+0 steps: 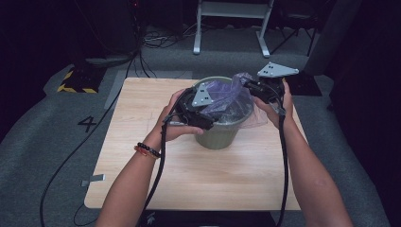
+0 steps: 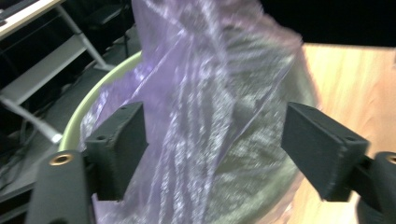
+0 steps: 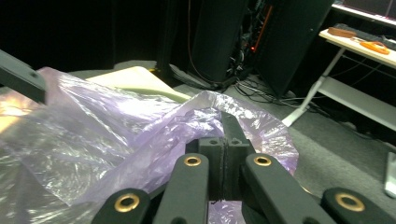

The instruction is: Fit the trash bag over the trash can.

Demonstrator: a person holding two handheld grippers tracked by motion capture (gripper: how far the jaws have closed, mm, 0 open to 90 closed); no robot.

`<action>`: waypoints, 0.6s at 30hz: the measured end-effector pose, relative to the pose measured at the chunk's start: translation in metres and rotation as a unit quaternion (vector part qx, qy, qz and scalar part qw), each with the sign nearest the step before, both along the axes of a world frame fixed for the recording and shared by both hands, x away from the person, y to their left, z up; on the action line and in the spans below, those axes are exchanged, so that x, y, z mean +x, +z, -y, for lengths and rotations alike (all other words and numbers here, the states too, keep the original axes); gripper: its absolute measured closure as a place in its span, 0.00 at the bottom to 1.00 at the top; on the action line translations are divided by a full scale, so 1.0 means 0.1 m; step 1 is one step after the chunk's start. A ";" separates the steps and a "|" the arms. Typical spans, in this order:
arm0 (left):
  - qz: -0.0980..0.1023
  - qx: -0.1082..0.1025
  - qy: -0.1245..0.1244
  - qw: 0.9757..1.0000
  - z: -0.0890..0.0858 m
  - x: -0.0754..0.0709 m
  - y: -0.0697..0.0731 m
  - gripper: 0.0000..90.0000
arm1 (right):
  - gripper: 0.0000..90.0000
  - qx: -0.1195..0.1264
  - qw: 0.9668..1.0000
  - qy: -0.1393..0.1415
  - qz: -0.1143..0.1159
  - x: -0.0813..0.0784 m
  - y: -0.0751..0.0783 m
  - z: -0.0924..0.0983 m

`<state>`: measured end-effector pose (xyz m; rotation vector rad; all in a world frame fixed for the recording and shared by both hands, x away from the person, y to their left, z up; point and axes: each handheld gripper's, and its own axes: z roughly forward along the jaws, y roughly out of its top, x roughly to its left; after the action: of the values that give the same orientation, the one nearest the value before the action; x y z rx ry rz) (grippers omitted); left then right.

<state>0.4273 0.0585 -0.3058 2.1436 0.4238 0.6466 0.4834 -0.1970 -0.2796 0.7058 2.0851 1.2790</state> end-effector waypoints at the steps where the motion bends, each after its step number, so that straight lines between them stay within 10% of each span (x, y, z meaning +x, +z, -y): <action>1: 0.002 0.008 0.001 1.000 -0.02 0.00 -0.01 0.36 | 1.00 0.000 1.000 0.003 0.000 -0.02 0.00 0.00; 13: -0.005 0.059 0.026 0.998 -0.23 0.03 -0.09 0.93 | 1.00 -0.001 1.000 0.021 0.010 -0.16 0.00 0.04; 18: 0.007 0.026 0.042 0.999 -0.31 0.06 -0.06 1.00 | 1.00 -0.010 1.000 0.018 0.016 -0.16 0.00 0.02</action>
<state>0.4333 0.0895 -0.3115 2.1792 0.4957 0.7274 0.4675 -0.1991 -0.2800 0.6365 2.0911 1.2785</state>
